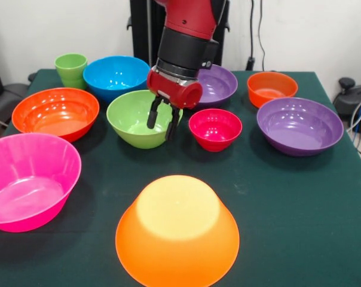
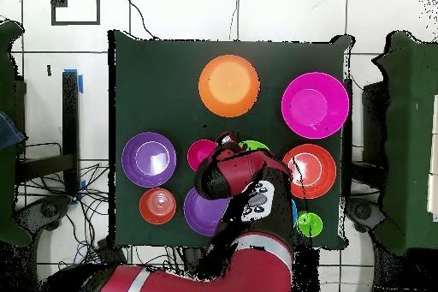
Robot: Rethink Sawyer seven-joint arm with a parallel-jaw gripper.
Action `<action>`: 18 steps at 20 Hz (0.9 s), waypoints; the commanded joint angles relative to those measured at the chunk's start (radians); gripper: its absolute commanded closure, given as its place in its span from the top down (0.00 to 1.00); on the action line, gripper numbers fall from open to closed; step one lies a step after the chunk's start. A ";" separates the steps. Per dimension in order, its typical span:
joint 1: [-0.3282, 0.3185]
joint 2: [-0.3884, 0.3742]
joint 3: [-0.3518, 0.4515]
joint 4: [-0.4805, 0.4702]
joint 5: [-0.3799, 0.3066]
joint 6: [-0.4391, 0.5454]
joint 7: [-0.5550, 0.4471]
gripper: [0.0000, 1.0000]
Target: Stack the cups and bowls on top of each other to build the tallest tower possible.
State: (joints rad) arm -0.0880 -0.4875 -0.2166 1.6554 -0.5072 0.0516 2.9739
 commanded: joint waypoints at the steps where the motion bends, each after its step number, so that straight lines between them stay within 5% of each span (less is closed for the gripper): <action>1: 0.011 0.034 0.111 0.027 -0.005 0.086 -0.056 1.00; 17: 0.053 0.071 0.073 -0.011 0.006 0.083 -0.036 1.00; 18: 0.054 0.072 0.071 -0.013 0.007 0.090 -0.038 0.00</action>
State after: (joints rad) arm -0.0515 -0.4681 -0.2192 1.6555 -0.5071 0.0518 2.9739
